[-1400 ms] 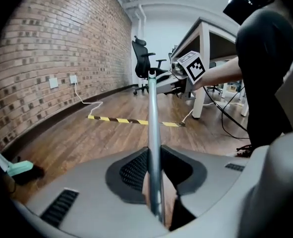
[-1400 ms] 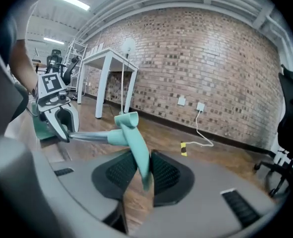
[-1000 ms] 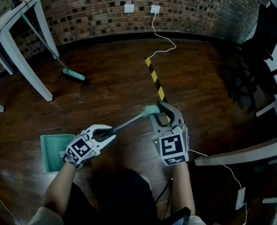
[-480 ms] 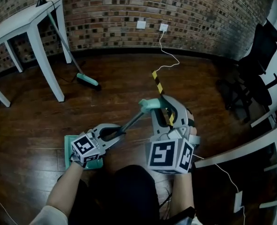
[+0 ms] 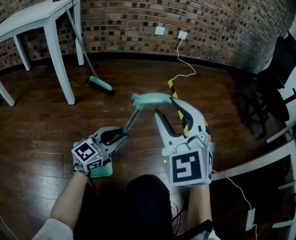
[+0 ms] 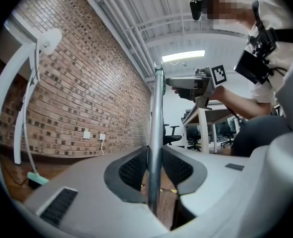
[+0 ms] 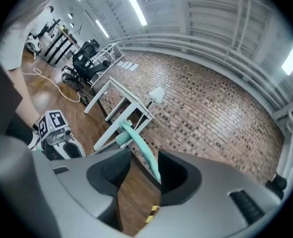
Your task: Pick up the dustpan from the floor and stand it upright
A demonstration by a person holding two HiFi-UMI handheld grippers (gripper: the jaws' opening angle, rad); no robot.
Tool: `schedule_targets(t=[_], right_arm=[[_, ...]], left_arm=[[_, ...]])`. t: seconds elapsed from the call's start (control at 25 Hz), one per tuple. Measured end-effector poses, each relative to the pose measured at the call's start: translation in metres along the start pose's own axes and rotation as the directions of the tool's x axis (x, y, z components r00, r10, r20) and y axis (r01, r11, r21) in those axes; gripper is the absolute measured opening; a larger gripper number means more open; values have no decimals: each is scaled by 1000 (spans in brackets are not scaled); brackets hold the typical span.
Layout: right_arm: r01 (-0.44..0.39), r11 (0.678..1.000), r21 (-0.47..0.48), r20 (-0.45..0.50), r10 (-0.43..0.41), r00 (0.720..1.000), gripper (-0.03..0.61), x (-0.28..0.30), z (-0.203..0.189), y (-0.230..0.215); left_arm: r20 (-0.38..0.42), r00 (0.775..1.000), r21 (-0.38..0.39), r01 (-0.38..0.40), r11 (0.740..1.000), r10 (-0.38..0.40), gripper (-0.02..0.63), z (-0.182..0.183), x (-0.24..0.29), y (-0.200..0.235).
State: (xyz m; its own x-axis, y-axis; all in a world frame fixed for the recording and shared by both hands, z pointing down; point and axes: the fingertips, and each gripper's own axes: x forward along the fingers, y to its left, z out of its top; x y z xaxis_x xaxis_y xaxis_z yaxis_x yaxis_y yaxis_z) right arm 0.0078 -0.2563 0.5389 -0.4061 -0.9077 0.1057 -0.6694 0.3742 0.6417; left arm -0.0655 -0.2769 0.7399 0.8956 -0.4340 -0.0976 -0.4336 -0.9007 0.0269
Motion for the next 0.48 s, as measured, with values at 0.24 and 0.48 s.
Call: schedule_targets(t=[0.24,0.48], right_arm=[[-12,991,134,-14,14,1000,181,-6,-17,-3],[-42,970,241,-2,43,999,181,-8,-29,4]], left_arm=[[44,995,-8,-91,996,92,120,10,-26,16],[46,989,10,-142,990,142,120,17,-52,22]])
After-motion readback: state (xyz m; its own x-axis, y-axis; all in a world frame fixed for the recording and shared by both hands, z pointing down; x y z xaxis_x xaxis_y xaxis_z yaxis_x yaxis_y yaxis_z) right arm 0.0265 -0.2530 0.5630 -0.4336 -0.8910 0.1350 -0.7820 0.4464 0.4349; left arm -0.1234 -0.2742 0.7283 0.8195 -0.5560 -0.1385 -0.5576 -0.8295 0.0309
